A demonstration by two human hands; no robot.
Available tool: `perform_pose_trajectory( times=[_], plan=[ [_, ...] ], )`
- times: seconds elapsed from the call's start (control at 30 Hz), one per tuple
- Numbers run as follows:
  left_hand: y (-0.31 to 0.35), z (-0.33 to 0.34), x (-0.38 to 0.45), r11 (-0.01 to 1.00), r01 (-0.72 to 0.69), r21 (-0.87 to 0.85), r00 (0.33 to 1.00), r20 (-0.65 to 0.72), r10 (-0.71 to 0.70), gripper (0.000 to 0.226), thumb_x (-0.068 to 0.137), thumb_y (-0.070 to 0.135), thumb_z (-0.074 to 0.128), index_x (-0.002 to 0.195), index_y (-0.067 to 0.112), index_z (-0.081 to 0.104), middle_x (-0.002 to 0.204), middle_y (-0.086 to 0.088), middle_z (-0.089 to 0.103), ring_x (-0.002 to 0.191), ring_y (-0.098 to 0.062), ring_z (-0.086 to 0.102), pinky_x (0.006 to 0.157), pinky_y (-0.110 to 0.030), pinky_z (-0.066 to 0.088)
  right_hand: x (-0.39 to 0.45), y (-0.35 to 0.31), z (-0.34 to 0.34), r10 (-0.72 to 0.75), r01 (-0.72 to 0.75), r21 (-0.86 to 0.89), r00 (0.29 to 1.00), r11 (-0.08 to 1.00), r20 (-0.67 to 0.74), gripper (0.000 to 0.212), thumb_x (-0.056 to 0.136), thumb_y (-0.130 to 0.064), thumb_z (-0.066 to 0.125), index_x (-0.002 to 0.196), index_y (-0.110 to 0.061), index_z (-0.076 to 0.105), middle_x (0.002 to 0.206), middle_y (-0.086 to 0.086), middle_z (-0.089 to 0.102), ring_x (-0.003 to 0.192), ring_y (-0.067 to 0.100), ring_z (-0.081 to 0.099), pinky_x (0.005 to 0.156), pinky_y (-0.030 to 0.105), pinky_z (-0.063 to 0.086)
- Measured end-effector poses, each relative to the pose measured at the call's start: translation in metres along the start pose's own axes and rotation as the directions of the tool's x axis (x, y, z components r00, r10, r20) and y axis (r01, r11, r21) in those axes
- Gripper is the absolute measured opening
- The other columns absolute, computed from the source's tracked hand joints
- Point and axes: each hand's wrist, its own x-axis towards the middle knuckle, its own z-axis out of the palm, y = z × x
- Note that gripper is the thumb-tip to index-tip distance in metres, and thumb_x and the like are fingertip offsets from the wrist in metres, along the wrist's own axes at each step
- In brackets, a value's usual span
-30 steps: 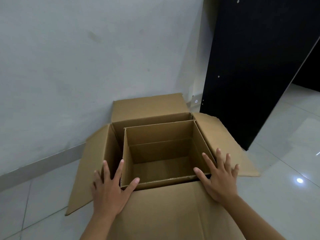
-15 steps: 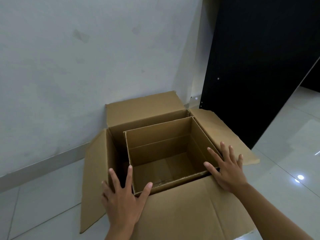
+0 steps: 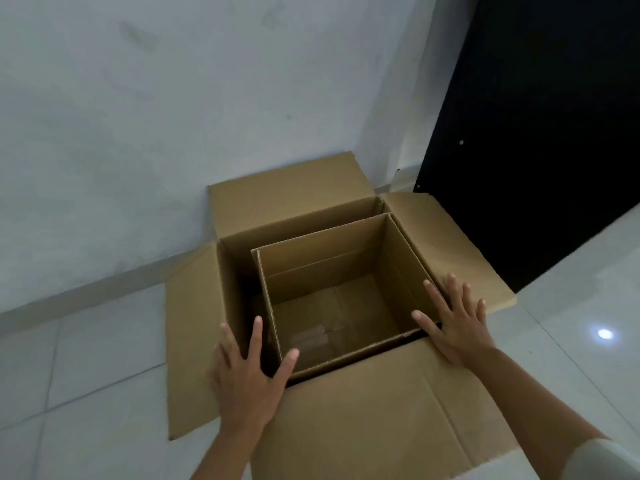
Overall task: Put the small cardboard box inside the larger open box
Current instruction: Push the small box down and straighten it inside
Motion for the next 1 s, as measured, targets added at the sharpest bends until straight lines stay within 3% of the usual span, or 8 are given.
perform_pose_trajectory(
  times=[0.13,0.27,0.43,0.53,0.8,1.0],
  plan=[
    [-0.011,-0.014,0.019,1.000,0.002,-0.007,0.998,0.055,-0.002,0.086,0.062,0.079,0.013,0.132,0.044,-0.022,0.153,-0.008,-0.021,0.140,-0.039,-0.007,0.109,-0.060,0.013,0.008,0.001,-0.003,0.016,-0.015,-0.036,0.999,0.999,0.038,0.079,0.072,-0.070,0.006,0.142,-0.035,-0.009,0.154,0.006,-0.021,0.140,0.031,-0.019,0.113,0.053,-0.008],
    [-0.008,-0.009,0.030,0.995,0.044,-0.095,0.998,0.057,-0.039,0.084,0.065,0.075,0.019,0.125,0.042,-0.030,0.152,-0.009,-0.023,0.140,-0.037,-0.011,0.110,-0.059,0.010,0.028,-0.001,-0.002,0.078,-0.080,0.062,0.997,0.995,0.021,0.080,0.072,-0.072,0.009,0.141,-0.036,-0.011,0.154,0.007,-0.019,0.141,0.032,-0.014,0.113,0.054,-0.002],
    [-0.003,0.007,0.034,0.975,0.032,-0.219,0.997,-0.066,-0.047,0.087,0.066,0.070,0.032,0.130,0.044,-0.022,0.155,-0.008,-0.012,0.142,-0.032,-0.004,0.112,-0.055,0.014,0.047,0.001,0.014,0.116,-0.111,0.068,0.991,0.991,-0.066,0.076,0.082,-0.069,0.020,0.140,-0.035,-0.014,0.156,0.005,-0.013,0.142,0.031,-0.007,0.114,0.052,0.005],
    [-0.001,0.014,0.033,0.968,0.007,-0.250,0.992,-0.121,-0.039,0.086,0.066,0.068,0.036,0.129,0.048,-0.019,0.155,-0.007,-0.010,0.142,-0.030,-0.001,0.111,-0.056,0.018,0.053,0.006,0.022,0.094,-0.069,0.159,0.983,0.985,-0.158,0.073,0.083,-0.066,0.024,0.141,-0.036,-0.010,0.157,0.001,-0.004,0.143,0.028,0.000,0.114,0.050,0.008],
    [0.033,0.029,0.022,0.955,-0.018,-0.297,0.984,-0.176,-0.036,0.086,0.064,0.071,0.036,0.122,0.052,-0.024,0.156,-0.005,-0.008,0.142,-0.030,0.004,0.109,-0.056,0.023,0.072,0.040,0.017,0.053,-0.012,0.165,0.968,0.986,-0.245,0.073,0.084,-0.064,0.029,0.142,-0.034,-0.004,0.157,-0.001,0.006,0.143,0.024,0.007,0.114,0.047,0.011],
    [0.072,0.039,0.040,0.952,-0.035,-0.305,0.978,-0.205,-0.030,0.092,0.063,0.074,0.033,0.133,0.045,-0.019,0.156,-0.007,-0.005,0.141,-0.032,0.009,0.109,-0.055,0.025,0.094,0.067,-0.003,0.081,-0.020,0.204,0.953,0.979,-0.293,0.070,0.084,-0.062,0.033,0.142,-0.030,0.008,0.155,0.001,0.017,0.141,0.024,0.018,0.113,0.048,0.019]
  ],
)
